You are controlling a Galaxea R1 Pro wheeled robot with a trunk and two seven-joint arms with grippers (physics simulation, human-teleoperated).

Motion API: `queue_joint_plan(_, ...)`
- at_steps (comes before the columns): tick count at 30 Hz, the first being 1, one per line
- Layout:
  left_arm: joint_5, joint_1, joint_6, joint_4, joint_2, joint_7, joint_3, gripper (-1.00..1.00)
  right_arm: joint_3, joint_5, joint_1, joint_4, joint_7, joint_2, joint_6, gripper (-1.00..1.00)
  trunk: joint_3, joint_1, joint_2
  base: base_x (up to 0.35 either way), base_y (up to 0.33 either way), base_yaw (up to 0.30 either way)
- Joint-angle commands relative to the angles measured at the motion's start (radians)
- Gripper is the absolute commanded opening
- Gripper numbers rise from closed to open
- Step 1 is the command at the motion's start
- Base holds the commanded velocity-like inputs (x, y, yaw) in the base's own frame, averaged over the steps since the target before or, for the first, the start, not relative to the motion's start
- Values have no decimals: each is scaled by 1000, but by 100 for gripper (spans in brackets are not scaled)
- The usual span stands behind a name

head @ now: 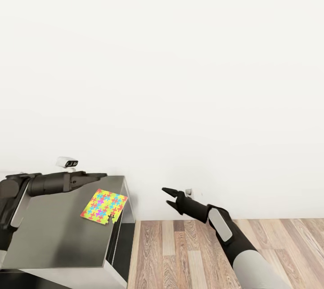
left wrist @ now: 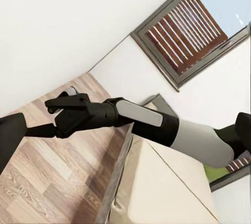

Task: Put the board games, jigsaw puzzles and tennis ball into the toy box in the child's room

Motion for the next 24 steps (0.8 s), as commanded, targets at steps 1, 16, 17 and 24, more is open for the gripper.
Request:
queue_joint_plan(1,9,-1,11,-4,-1,-4,-1,100,-1,-5,-2,2,8,1,6,100,-2,0,-1,0,0,0)
queue_joint_plan(16,74,35,9,-18,-2,-4,4,100,-1,-9,-3,5,62,9,14,100,-2,0,-1,0,35,0)
queue_joint_plan(17,74,35,9,-18,-2,-4,4,100,-1,-9,-4,5,61,9,16,100,-2,0,-1,0,185,0)
queue_joint_plan(24,74,36,6,-18,-2,-4,3,100,-1,-7,-5,5,55,9,27,100,-2,0,-1,0,61,0)
